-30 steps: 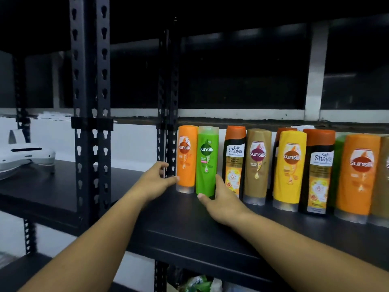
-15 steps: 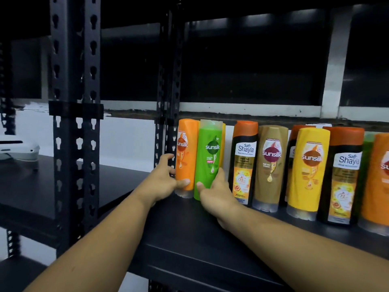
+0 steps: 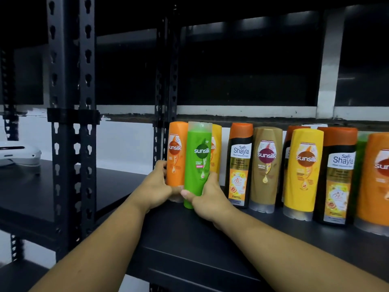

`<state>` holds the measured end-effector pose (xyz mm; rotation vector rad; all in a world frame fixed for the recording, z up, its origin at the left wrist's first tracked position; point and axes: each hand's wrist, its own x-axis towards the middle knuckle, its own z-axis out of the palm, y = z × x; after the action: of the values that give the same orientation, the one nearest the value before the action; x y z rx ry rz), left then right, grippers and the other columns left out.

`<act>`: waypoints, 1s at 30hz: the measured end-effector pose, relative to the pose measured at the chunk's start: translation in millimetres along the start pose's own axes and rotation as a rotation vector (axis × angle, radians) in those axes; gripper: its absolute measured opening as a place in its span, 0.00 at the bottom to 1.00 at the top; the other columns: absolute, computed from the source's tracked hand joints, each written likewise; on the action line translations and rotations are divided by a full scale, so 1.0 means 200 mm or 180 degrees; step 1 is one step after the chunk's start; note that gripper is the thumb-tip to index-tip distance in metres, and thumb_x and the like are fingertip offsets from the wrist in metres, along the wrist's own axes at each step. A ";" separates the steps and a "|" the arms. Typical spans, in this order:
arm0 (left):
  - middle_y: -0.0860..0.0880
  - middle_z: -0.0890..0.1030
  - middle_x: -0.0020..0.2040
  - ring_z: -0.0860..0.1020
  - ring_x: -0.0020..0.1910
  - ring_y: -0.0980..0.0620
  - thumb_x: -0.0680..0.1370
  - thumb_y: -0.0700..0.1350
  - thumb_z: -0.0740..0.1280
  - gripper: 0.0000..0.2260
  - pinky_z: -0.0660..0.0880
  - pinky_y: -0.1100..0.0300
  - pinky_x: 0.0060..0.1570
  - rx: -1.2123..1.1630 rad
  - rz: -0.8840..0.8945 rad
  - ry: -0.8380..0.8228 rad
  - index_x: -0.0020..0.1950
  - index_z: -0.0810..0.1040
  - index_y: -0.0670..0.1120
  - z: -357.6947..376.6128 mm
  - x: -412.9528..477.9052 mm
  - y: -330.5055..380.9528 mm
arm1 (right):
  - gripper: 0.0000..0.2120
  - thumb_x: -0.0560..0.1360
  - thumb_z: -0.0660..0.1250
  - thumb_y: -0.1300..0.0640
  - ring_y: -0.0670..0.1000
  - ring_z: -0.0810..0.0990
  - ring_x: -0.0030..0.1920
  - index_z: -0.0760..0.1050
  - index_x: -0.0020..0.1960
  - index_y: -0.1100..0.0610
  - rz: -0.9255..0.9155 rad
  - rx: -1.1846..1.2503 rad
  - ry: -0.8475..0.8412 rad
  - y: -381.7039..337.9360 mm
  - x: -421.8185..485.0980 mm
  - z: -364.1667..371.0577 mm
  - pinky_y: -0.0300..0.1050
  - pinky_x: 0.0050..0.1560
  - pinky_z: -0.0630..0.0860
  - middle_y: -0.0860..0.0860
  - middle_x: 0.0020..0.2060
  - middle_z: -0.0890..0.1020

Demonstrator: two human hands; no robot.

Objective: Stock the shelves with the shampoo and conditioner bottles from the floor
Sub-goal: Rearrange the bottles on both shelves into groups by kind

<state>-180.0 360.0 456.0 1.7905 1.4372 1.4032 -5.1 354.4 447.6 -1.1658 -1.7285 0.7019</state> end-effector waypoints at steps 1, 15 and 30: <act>0.51 0.79 0.59 0.82 0.53 0.53 0.74 0.39 0.78 0.31 0.81 0.62 0.42 0.0020 -0.0006 0.0023 0.68 0.63 0.52 0.00 0.00 0.00 | 0.36 0.71 0.78 0.49 0.52 0.73 0.65 0.58 0.69 0.49 0.0014 -0.0008 -0.0043 0.00 -0.01 0.00 0.52 0.69 0.72 0.50 0.66 0.72; 0.49 0.76 0.65 0.76 0.62 0.46 0.75 0.46 0.76 0.32 0.74 0.48 0.62 0.0809 -0.0275 -0.0074 0.71 0.60 0.52 0.02 -0.18 0.15 | 0.32 0.74 0.76 0.53 0.53 0.75 0.65 0.59 0.69 0.56 0.0029 -0.0614 -0.0097 -0.04 -0.22 -0.21 0.44 0.65 0.71 0.51 0.64 0.75; 0.51 0.69 0.72 0.70 0.70 0.46 0.73 0.52 0.77 0.41 0.67 0.48 0.72 0.0904 -0.0045 -0.0751 0.77 0.54 0.51 0.49 -0.30 0.48 | 0.31 0.72 0.78 0.51 0.53 0.76 0.63 0.62 0.65 0.54 0.0374 -0.0937 0.0308 0.11 -0.46 -0.78 0.47 0.65 0.72 0.52 0.64 0.77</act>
<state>-46.5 295.1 472.8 2.0349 1.5767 0.9779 157.8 273.7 461.5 -1.4880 -1.7312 0.4605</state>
